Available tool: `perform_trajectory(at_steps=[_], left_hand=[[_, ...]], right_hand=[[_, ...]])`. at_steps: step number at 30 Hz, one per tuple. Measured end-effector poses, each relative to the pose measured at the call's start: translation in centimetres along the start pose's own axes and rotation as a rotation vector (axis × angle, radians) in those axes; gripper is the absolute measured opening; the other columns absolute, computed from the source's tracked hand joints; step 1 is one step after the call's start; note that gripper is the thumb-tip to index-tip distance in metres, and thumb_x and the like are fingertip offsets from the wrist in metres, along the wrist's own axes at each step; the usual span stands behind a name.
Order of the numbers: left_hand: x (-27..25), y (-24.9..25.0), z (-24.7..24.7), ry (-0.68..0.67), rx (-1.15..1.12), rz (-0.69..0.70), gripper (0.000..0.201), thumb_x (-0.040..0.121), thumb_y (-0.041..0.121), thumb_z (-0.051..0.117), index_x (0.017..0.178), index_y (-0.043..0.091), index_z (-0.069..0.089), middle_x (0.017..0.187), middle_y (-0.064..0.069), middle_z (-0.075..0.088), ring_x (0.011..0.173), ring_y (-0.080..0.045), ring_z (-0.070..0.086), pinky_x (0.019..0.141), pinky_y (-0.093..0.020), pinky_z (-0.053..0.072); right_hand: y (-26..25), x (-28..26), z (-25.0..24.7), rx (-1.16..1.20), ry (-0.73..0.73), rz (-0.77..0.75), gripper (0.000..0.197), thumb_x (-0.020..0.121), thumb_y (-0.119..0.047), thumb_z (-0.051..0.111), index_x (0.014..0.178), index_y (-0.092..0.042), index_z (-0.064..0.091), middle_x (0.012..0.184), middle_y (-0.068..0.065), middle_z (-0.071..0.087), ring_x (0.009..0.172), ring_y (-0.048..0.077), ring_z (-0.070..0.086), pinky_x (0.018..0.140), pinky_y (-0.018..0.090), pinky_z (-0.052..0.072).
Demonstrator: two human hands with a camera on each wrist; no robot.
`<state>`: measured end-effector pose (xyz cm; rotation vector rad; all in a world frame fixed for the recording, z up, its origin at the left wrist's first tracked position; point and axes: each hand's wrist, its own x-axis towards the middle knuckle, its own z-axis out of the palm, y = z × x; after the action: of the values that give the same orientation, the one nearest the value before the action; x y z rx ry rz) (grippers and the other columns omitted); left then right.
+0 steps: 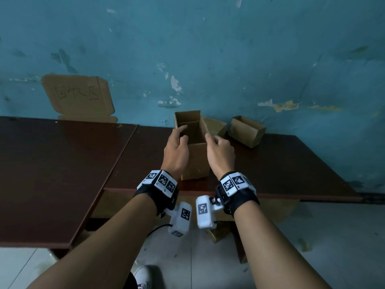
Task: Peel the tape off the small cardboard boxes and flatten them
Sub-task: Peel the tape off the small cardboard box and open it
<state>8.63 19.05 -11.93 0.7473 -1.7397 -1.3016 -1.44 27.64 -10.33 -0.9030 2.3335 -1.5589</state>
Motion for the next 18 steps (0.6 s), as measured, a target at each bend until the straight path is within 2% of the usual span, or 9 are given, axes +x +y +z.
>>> perform_trajectory(at_steps=[3,5,7,8,10,12,14,16,18], left_hand=[[0.9,-0.5,0.3,0.069,-0.057,0.018,0.041,0.108,0.036,0.059,0.149,0.031,0.058,0.149,0.0,0.061,0.13,-0.019,0.062,0.114,-0.049,0.052],[1.5,-1.0,0.4,0.121,-0.151,0.008,0.049,0.102,0.041,0.072,0.148,0.028,0.058,0.139,-0.004,0.067,0.111,-0.016,0.072,0.098,-0.044,0.062],[1.9,-1.6,0.4,0.141,-0.277,-0.031,0.06,0.096,0.038,0.082,0.149,0.024,0.057,0.128,-0.006,0.073,0.096,-0.012,0.078,0.084,-0.036,0.066],[2.1,-2.0,0.3,0.141,-0.313,-0.041,0.069,0.09,0.039,0.088,0.149,0.025,0.056,0.128,-0.006,0.074,0.1,-0.012,0.079,0.087,-0.036,0.066],[2.5,-2.8,0.1,0.165,-0.276,-0.018,0.089,0.073,0.053,0.098,0.148,0.031,0.056,0.139,-0.001,0.07,0.122,-0.017,0.073,0.104,-0.046,0.061],[2.7,-3.5,0.0,0.182,-0.235,0.005,0.098,0.062,0.057,0.102,0.145,0.034,0.057,0.144,0.004,0.066,0.133,-0.015,0.065,0.111,-0.047,0.057],[3.1,-4.0,0.0,0.213,-0.308,-0.004,0.096,0.06,0.047,0.105,0.143,0.032,0.059,0.143,0.003,0.066,0.131,-0.015,0.067,0.106,-0.046,0.06],[3.5,-4.7,-0.3,0.257,-0.409,-0.006,0.09,0.065,0.034,0.105,0.144,0.026,0.061,0.143,-0.004,0.066,0.127,-0.02,0.07,0.097,-0.04,0.065],[3.6,-5.1,-0.6,0.294,-0.477,-0.017,0.079,0.075,0.019,0.1,0.144,0.019,0.062,0.141,-0.009,0.067,0.121,-0.02,0.073,0.087,-0.028,0.064]], right_hand=[[-0.2,0.5,-0.6,0.062,-0.032,-0.025,0.047,0.112,-0.058,0.048,0.088,-0.024,0.072,0.1,0.004,0.075,0.103,0.028,0.068,0.09,0.041,0.048],[-0.1,0.8,-0.8,0.122,-0.053,-0.036,0.051,0.112,-0.058,0.048,0.086,-0.022,0.073,0.098,0.004,0.075,0.103,0.027,0.069,0.094,0.044,0.051],[0.3,1.2,-0.7,0.195,-0.067,-0.058,0.046,0.112,-0.051,0.051,0.086,-0.022,0.075,0.096,-0.001,0.077,0.103,0.022,0.071,0.102,0.048,0.055],[0.5,1.4,-0.5,0.227,-0.076,-0.068,0.041,0.112,-0.046,0.051,0.097,-0.021,0.08,0.104,-0.004,0.079,0.109,0.018,0.072,0.108,0.047,0.055],[0.9,2.0,0.0,0.264,-0.107,-0.094,0.045,0.107,-0.041,0.048,0.125,-0.019,0.082,0.127,-0.004,0.08,0.124,0.013,0.071,0.115,0.045,0.054],[1.1,2.5,0.4,0.272,-0.127,-0.114,0.051,0.103,-0.034,0.043,0.136,-0.02,0.078,0.136,-0.002,0.077,0.13,0.012,0.068,0.118,0.042,0.052],[1.3,2.8,0.7,0.302,-0.153,-0.131,0.047,0.108,-0.02,0.041,0.139,-0.017,0.076,0.14,0.0,0.075,0.129,0.008,0.066,0.116,0.031,0.05],[1.4,3.0,1.2,0.326,-0.187,-0.157,0.048,0.11,-0.009,0.039,0.141,-0.014,0.075,0.142,0.0,0.073,0.124,-0.001,0.064,0.109,0.017,0.048],[1.0,2.8,1.5,0.322,-0.223,-0.197,0.048,0.109,-0.006,0.041,0.143,-0.013,0.073,0.145,-0.001,0.071,0.126,-0.004,0.063,0.109,0.014,0.047]])
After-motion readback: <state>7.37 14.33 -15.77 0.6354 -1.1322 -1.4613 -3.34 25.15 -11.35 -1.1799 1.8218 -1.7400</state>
